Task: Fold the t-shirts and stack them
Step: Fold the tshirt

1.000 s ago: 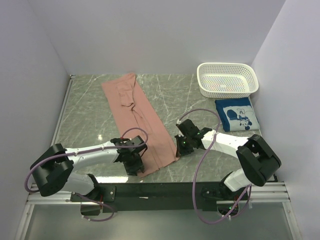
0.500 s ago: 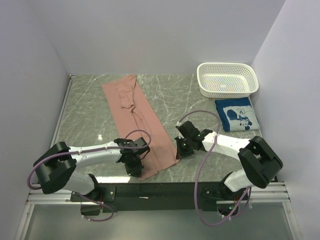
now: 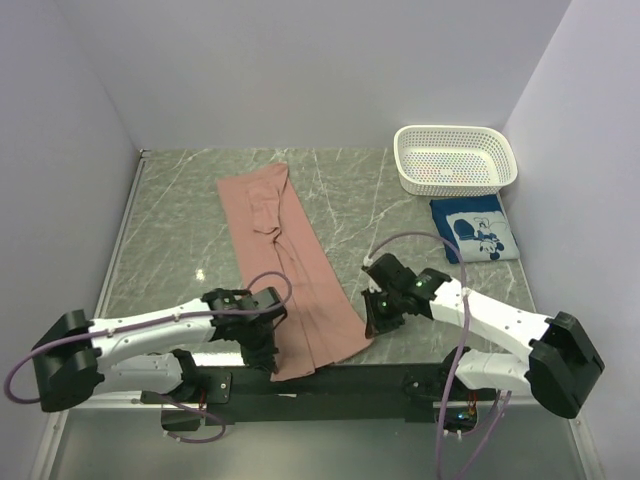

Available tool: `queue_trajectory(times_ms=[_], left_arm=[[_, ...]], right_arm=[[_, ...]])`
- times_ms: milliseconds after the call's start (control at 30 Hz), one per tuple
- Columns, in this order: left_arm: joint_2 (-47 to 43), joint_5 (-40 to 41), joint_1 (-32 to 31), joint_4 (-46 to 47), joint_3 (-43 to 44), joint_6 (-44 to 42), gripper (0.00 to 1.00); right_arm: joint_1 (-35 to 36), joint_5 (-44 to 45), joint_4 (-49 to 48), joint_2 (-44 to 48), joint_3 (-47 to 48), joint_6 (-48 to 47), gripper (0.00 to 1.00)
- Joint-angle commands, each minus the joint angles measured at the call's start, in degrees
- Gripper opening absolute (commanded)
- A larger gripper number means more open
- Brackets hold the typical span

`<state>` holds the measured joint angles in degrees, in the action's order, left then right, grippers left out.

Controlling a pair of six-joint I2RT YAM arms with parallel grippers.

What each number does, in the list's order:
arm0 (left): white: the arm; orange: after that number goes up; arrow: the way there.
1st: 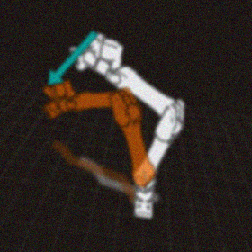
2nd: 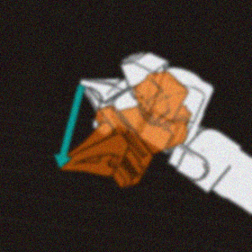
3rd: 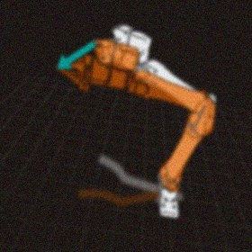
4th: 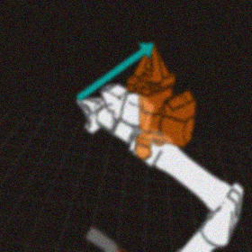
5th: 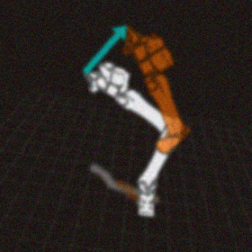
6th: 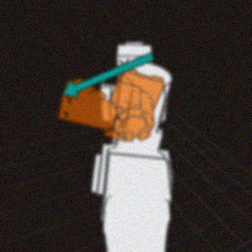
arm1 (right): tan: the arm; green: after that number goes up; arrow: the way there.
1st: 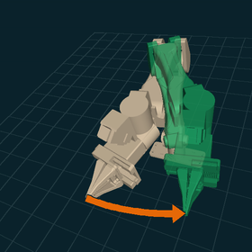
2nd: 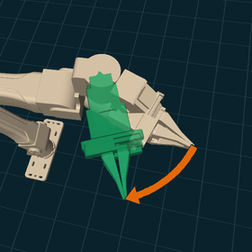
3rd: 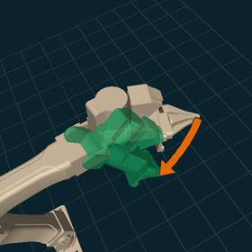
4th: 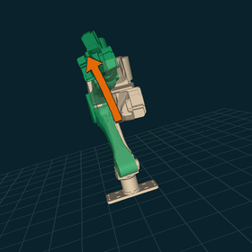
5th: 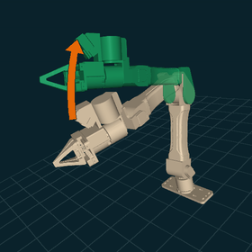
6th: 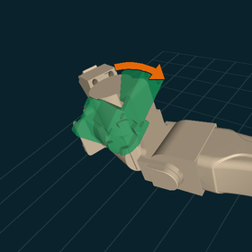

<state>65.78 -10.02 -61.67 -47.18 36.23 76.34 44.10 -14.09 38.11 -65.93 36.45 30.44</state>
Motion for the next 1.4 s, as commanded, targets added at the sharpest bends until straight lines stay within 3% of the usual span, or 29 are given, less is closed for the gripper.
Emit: queue_trajectory(times_ms=[0,233,333,433,600,1000,1367], left_arm=[[-4.3,-1.0,4.1,-2.3,0.8,-0.2,0.01],[-3.3,3.5,26.8,-3.3,7.1,-15.8,0.01],[0.3,7.6,32.6,-3.0,10.5,-20.2,0.01],[3.6,15.9,35.5,-3.1,14.1,-22.1,0.01],[6.3,19.9,39.9,2.6,15.8,-25.7,0.01],[17.1,21.1,45.7,14.3,20.4,-32.6,0.01],[24.7,20.6,46.7,18.1,23.3,-31.6,0.02]], right_arm=[[-0.1,2.6,5.1,-2.0,9.3,-1.9,0.00],[-1.7,5.6,6.2,-14.8,26.3,-6.3,0.00],[-3.0,6.3,5.8,-20.7,33.8,-8.3,0.00],[-3.5,8.9,4.9,-27.6,40.7,-11.3,0.00],[-5.2,9.6,3.5,-35.3,49.3,-14.0,0.00],[-8.9,7.1,-0.1,-45.9,58.6,-14.9,0.00],[-10.2,6.9,-3.8,-51.2,59.8,-14.1,0.00]])
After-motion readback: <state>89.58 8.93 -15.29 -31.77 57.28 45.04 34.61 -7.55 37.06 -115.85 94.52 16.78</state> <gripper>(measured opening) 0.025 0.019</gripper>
